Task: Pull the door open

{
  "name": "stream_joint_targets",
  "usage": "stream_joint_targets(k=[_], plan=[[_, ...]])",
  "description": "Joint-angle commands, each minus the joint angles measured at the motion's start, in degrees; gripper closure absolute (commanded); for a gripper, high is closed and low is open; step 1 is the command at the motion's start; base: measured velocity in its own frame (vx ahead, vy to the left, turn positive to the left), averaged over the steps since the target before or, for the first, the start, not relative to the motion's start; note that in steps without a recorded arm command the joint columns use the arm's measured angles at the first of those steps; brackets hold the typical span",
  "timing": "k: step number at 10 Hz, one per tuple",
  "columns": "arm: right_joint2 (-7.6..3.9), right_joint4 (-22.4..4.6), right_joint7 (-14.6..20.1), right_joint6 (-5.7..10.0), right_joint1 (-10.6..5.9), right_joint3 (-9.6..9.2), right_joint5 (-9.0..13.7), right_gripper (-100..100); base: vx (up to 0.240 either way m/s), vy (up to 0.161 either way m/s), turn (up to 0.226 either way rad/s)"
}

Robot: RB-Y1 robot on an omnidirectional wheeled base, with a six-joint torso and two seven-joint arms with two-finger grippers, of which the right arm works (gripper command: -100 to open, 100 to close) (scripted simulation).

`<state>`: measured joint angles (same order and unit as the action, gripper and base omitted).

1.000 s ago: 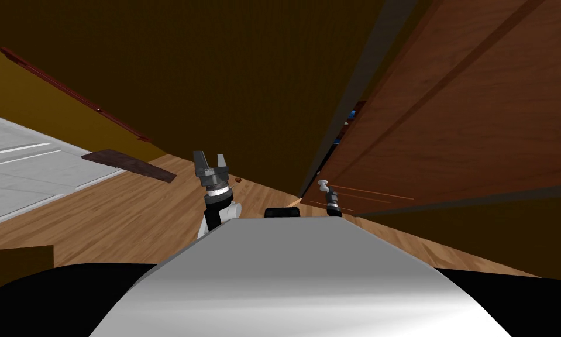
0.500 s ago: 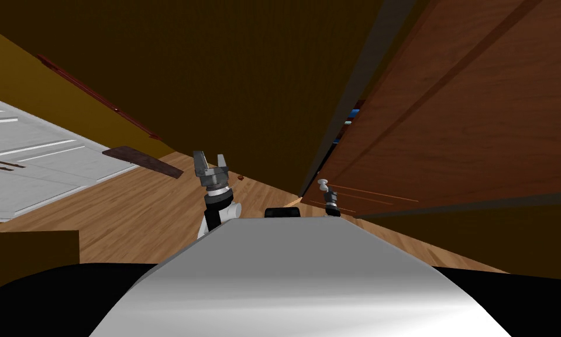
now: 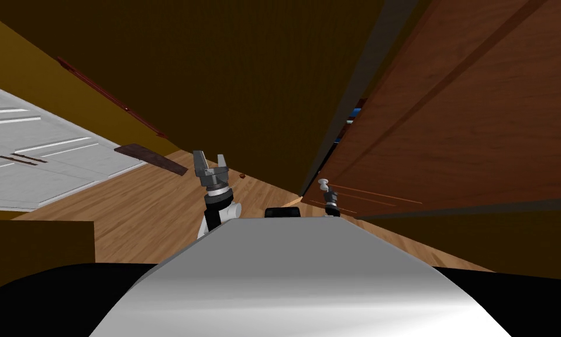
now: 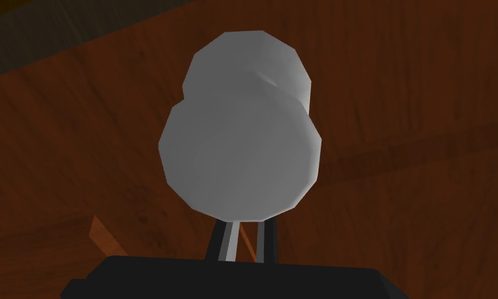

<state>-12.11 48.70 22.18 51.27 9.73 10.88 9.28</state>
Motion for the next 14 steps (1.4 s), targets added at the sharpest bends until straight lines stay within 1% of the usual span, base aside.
stream_joint_targets(k=[1, 2, 3, 4, 5, 9, 10, 12, 13, 14], plan=[[0.26, 1.3, 2.7, 0.7, -0.84, -1.48, 1.3, 100, -0.036, -0.004, 0.039], [0.26, 1.3, 2.7, 0.7, -0.84, -1.48, 1.3, 100, -0.047, -0.01, 0.07], [0.1, 1.3, 5.0, 0.43, -1.0, -2.22, 2.9, 100, -0.054, -0.019, 0.06], [0.1, 1.3, 5.1, 0.43, -1.0, -2.22, 2.9, 100, -0.046, -0.011, 0.059], [-0.04, 1.6, 6.3, -1.54, 0.48, -1.9, 4.1, -100, -0.044, -0.028, -0.003], [0.36, 2.8, 11.9, -2.07, 0.82, -3.33, 7.2, -100, -0.083, -0.015, 0.021], [0.36, 2.8, 12.3, -2.07, 0.82, -3.33, 7.2, -100, -0.041, 0.0, 0.017], [0.7, 3.5, 16.1, -2.43, 1.05, -4.31, 9.2, -100, -0.042, -0.004, 0.031], [0.7, 3.5, 16.6, -2.43, 1.05, -4.31, 9.2, -100, -0.049, -0.019, 0.033], [0.9, 3.9, 18.7, -2.62, 1.17, -4.84, 10.2, -100, -0.052, -0.013, 0.035]])
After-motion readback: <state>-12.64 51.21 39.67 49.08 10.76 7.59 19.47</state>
